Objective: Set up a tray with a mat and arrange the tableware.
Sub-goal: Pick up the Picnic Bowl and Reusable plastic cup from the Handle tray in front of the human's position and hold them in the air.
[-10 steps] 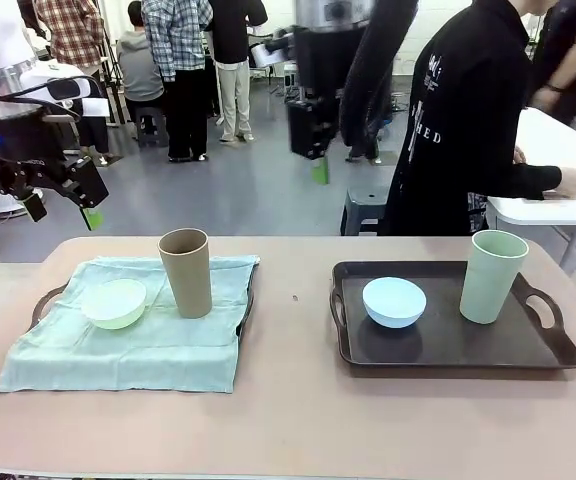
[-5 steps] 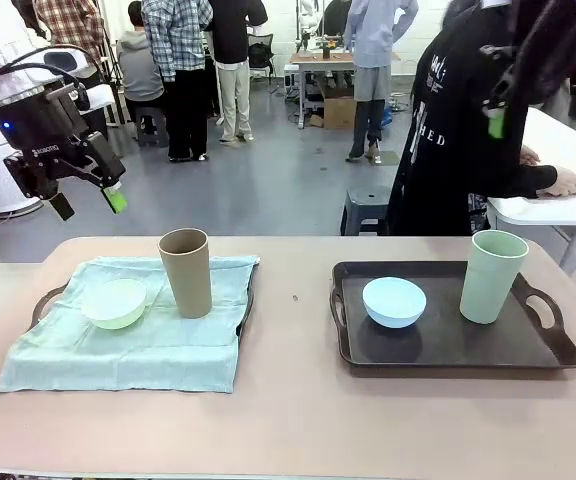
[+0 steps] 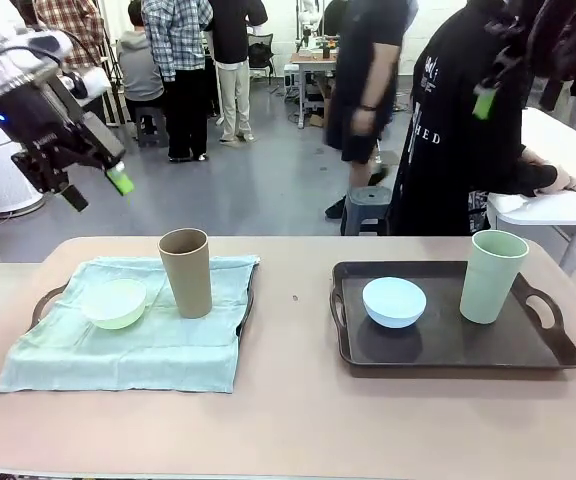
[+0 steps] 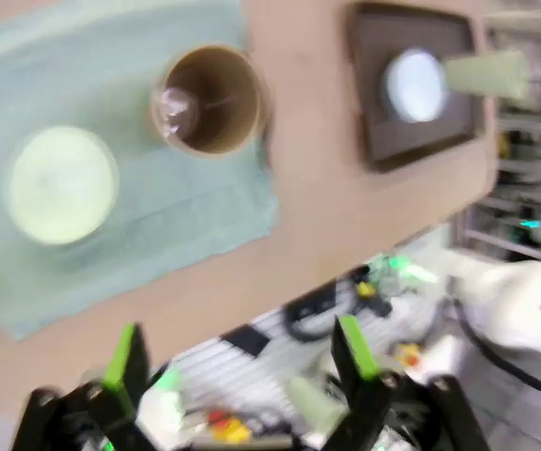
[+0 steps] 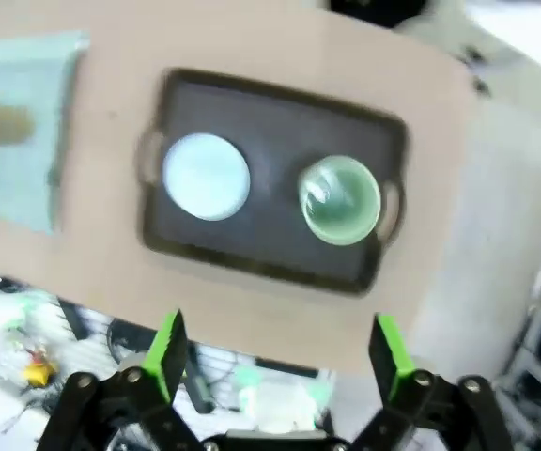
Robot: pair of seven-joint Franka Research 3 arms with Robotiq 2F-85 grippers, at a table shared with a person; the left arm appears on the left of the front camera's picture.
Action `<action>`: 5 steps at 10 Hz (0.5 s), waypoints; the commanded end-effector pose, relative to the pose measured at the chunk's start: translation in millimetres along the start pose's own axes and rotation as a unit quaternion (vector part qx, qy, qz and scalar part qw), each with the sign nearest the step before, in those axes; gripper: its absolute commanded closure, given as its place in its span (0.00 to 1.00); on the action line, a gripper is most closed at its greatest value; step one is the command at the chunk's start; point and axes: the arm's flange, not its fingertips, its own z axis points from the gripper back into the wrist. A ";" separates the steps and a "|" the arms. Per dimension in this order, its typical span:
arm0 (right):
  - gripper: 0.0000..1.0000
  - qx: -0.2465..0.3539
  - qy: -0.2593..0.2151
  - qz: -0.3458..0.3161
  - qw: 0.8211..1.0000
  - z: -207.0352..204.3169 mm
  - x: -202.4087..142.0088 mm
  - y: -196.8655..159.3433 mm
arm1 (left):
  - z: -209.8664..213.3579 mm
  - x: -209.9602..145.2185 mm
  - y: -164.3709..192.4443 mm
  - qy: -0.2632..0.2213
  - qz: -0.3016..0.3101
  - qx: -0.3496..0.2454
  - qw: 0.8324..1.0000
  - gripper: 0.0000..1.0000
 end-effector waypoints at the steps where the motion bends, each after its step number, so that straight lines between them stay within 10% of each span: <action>1: 0.00 0.214 -0.013 -0.002 0.977 -19.3 -23.8 -86.8 | 27.8 -4.0 18.5 -0.031 -0.027 -0.154 0.987 0.00; 3: 0.00 0.368 0.001 -0.123 0.922 -40.3 -52.4 -144.5 | 46.8 0.1 44.8 -0.028 -0.015 -0.285 0.958 0.00; 4: 0.00 0.243 0.105 -0.259 0.929 -56.1 -60.6 -142.2 | 43.9 -2.0 60.8 -0.027 0.006 -0.281 0.959 0.00; 5: 0.00 0.240 -0.050 -0.046 0.968 -20.4 -38.1 -142.2 | 46.1 -5.6 32.4 -0.059 -0.021 -0.215 0.975 0.00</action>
